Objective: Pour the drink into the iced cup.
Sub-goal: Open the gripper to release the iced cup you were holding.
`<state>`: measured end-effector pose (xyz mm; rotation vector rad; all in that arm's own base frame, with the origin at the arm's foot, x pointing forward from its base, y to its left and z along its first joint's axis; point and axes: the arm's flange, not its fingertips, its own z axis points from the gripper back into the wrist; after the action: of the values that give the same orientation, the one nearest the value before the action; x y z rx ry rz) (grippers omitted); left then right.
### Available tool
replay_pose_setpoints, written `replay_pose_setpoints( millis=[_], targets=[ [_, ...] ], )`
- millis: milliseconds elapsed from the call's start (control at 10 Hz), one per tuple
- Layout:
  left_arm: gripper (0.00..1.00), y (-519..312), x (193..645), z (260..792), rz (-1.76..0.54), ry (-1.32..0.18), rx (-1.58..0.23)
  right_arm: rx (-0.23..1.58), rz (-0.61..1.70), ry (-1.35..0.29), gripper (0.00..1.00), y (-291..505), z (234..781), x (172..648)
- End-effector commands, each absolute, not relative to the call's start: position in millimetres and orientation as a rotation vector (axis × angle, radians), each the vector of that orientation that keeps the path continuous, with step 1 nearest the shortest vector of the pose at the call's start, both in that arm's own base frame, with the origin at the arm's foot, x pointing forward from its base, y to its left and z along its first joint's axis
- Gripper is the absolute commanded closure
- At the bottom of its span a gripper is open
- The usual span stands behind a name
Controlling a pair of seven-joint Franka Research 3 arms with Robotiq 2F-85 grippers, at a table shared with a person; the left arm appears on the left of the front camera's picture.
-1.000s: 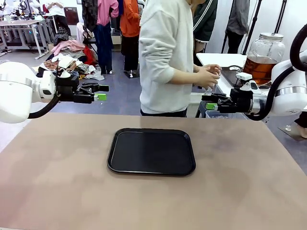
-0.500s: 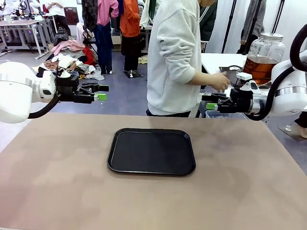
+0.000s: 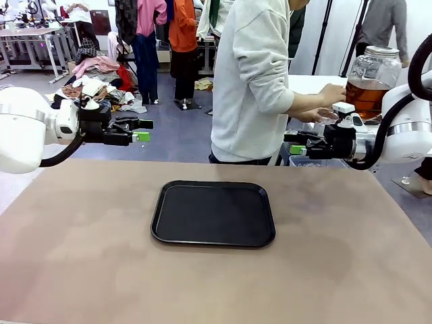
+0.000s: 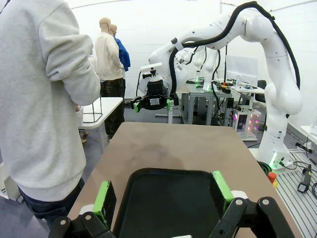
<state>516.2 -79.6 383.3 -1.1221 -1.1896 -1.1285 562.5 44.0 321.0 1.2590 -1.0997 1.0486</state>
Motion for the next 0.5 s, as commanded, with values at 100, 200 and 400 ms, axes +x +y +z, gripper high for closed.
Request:
replay_pose_setpoints(
  millis=[100, 200, 400],
  targets=[
    [0.00, -80.9, 517.2, 385.5, -1.119, -1.201, -1.119, 1.260, 1.054, -1.099, 0.00, 45.5, 324.1, 564.3],
    [0.00, -80.9, 517.2, 385.5, -1.119, -1.201, -1.119, 1.260, 1.054, -1.099, 0.00, 45.5, 324.1, 564.3],
    [0.00, -80.9, 517.2, 385.5, -1.119, -1.201, -1.119, 1.260, 1.054, -1.099, 0.00, 45.5, 324.1, 564.3]
  ],
)
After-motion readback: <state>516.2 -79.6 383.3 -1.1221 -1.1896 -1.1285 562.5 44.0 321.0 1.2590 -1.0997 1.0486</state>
